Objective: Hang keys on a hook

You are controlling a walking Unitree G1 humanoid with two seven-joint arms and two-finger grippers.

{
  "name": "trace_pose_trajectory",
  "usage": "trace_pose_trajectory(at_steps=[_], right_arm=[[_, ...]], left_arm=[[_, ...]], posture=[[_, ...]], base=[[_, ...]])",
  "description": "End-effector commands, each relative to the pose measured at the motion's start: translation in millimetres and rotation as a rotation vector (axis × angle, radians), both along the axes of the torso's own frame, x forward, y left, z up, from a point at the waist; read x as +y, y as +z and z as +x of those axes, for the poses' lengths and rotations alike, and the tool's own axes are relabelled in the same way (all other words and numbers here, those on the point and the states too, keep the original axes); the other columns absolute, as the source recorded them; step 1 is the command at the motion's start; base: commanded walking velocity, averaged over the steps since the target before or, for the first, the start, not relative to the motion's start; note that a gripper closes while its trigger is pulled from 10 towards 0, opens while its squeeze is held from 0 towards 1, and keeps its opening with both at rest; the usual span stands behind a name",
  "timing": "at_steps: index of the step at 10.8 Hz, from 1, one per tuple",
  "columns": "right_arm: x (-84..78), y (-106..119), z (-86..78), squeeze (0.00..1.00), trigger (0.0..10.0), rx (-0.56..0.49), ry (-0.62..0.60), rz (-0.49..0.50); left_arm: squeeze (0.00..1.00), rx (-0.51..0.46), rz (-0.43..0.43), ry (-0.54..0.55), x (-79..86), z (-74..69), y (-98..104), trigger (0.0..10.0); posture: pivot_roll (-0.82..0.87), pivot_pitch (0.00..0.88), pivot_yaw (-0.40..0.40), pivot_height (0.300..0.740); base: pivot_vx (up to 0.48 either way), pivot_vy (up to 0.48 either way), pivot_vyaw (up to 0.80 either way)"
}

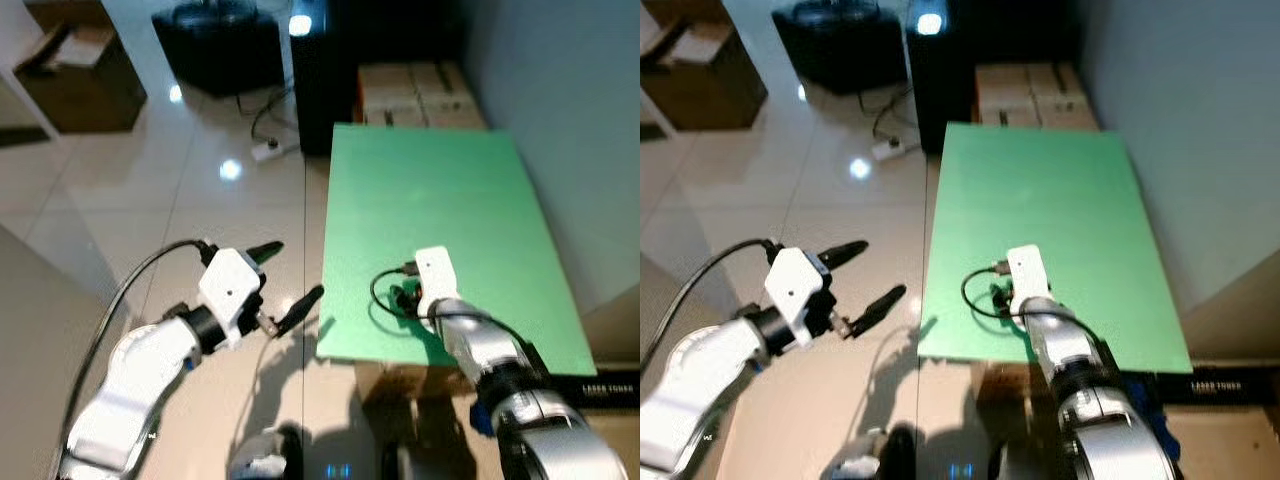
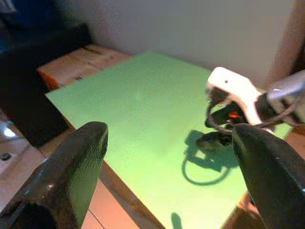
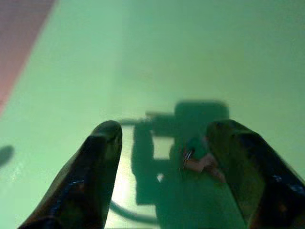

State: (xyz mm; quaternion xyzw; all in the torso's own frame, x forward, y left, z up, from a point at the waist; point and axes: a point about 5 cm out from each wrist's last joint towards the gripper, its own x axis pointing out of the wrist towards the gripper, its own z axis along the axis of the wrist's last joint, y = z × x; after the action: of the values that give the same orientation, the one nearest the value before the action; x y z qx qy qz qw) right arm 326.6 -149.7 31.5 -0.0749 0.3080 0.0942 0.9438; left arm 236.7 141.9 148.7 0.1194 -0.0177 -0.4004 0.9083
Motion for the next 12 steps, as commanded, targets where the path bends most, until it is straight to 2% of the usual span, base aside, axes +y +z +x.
trace_pose_trajectory(at_steps=[1,2,7,12], right_arm=[[0.2,-8,-5.1,1.00,10.0,0.044,-0.004,-0.004],[-0.2,-7,-3.3,0.00,10.0,0.061,-0.010,0.027],[-2.8,-5,1.7,0.00,10.0,0.083,-0.018,0.051],[-5.4,-2,5.3,0.00,10.0,0.063,-0.035,0.055]], left_arm=[[0.00,0.007,0.000,-0.016,0.3,-2.5,3,10.0],[0.00,0.000,0.001,-0.014,2.3,0.0,8,10.0],[0.00,0.014,0.010,-0.020,1.6,-0.5,14,10.0],[0.00,0.018,0.015,-0.021,1.1,-1.9,17,10.0]], posture=[[0.10,0.299,0.064,0.740],[0.11,0.325,0.071,0.740],[0.11,0.355,0.076,0.740],[0.13,0.355,0.086,0.740]], base=[[0.000,0.000,0.00],[0.000,0.000,0.00],[0.000,0.000,0.00],[0.000,0.000,0.00]])
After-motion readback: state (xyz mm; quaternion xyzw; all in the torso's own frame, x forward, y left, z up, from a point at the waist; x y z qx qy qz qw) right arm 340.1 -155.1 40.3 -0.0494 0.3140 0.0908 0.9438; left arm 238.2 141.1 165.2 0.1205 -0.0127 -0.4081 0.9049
